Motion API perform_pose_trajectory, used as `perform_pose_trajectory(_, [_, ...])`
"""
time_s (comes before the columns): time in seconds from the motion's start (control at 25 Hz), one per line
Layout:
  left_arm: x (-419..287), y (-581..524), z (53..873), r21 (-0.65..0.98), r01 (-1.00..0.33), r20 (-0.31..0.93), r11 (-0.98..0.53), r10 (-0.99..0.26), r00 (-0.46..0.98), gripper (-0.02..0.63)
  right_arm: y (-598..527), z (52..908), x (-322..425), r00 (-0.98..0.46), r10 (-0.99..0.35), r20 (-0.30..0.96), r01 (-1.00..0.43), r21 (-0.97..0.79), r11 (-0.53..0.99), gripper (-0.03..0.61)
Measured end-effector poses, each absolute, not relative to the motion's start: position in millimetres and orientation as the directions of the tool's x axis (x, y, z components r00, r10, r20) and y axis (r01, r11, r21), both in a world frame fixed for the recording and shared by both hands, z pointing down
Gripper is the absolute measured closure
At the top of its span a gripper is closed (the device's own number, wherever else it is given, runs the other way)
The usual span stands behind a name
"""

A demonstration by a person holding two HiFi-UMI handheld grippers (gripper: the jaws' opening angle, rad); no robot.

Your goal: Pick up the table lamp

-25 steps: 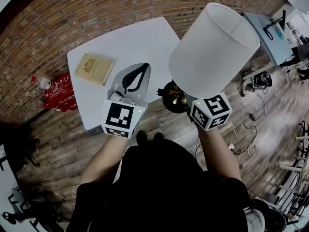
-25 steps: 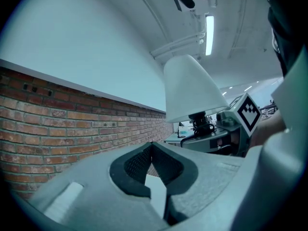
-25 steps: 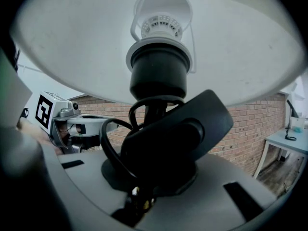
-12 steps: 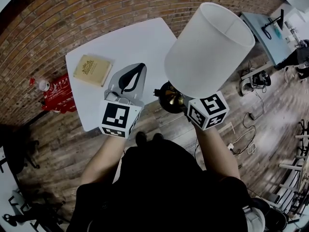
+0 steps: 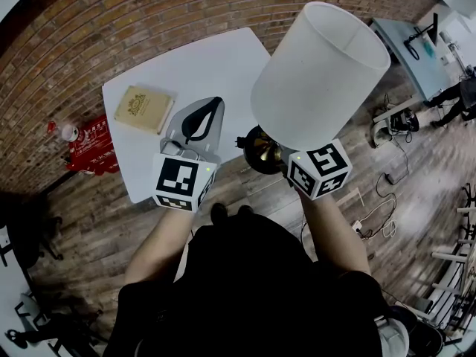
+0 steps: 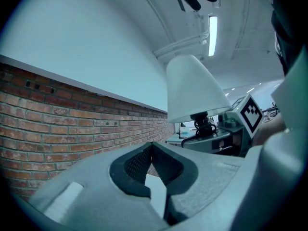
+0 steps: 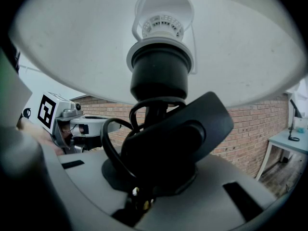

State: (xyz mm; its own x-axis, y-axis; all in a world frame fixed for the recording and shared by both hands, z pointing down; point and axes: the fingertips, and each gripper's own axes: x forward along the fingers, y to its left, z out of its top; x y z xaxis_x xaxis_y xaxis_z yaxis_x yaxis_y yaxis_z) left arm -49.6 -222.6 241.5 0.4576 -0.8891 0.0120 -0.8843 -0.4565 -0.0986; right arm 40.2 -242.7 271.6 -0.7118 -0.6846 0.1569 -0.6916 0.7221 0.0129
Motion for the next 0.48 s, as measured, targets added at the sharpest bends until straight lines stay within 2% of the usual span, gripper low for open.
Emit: perform_pose_trajectory(0.48, [-49.0, -221.7, 242.0, -0.097, -0.882, 0.010, -0.462, -0.886, 0.463, 0.606, -240.3, 269.9, 40.0, -0.710, -0.687, 0.156, -0.693, 0.020, 0.721, 0.525])
